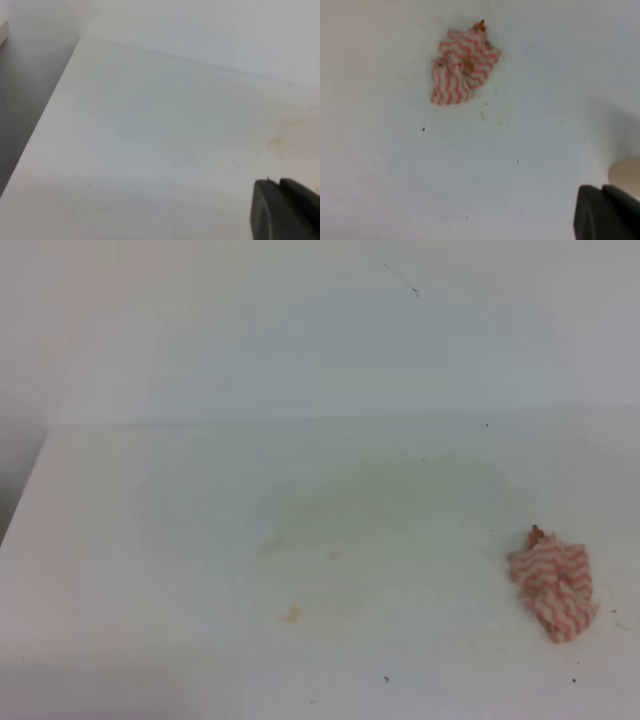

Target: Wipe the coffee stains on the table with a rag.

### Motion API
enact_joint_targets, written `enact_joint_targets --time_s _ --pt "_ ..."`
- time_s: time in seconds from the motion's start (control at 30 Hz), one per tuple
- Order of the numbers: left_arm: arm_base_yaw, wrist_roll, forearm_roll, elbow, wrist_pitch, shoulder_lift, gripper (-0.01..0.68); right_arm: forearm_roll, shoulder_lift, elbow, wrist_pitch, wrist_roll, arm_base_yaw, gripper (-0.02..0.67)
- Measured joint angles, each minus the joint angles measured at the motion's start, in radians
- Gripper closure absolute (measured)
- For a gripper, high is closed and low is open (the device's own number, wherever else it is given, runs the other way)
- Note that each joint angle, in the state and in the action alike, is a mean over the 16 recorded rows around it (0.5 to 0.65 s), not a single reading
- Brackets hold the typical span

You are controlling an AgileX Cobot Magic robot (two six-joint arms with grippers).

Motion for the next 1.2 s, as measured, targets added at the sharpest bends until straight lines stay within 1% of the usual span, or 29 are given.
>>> enact_joint_targets --time_s 0.17,0.3,0.5,0.63,0.77,0.9,1.0,1.2 --pt "0.000 0.000 0.000 0.000 0.000 0.000 0.675 -0.012 -0.174 0.072 -0.118 -0.009 -0.051 0.648" --pt "0.000 0.000 0.000 0.000 0.000 0.000 0.675 -0.033 -0.337 0.188 -0.248 -0.009 -0.087 0.648" --pt "0.000 0.000 0.000 0.000 0.000 0.000 0.675 -0.072 -0.557 0.465 -0.470 0.068 -0.115 0.649" --pt "0.000 0.000 0.000 0.000 0.000 0.000 0.675 -0.078 -0.664 0.668 -0.614 0.166 -0.138 0.649" --pt "0.000 0.000 0.000 0.000 0.000 0.000 0.675 -0.052 -0.739 0.843 -0.730 0.271 -0.178 0.649" --pt "0.000 0.000 0.000 0.000 0.000 0.000 0.675 -0.009 -0.790 0.970 -0.800 0.355 -0.238 0.649" --pt "0.000 0.000 0.000 0.000 0.000 0.000 0.675 0.023 -0.815 1.034 -0.822 0.386 -0.290 0.649" --pt "0.000 0.000 0.000 0.000 0.000 0.000 0.675 0.067 -0.840 1.103 -0.828 0.351 -0.381 0.649"
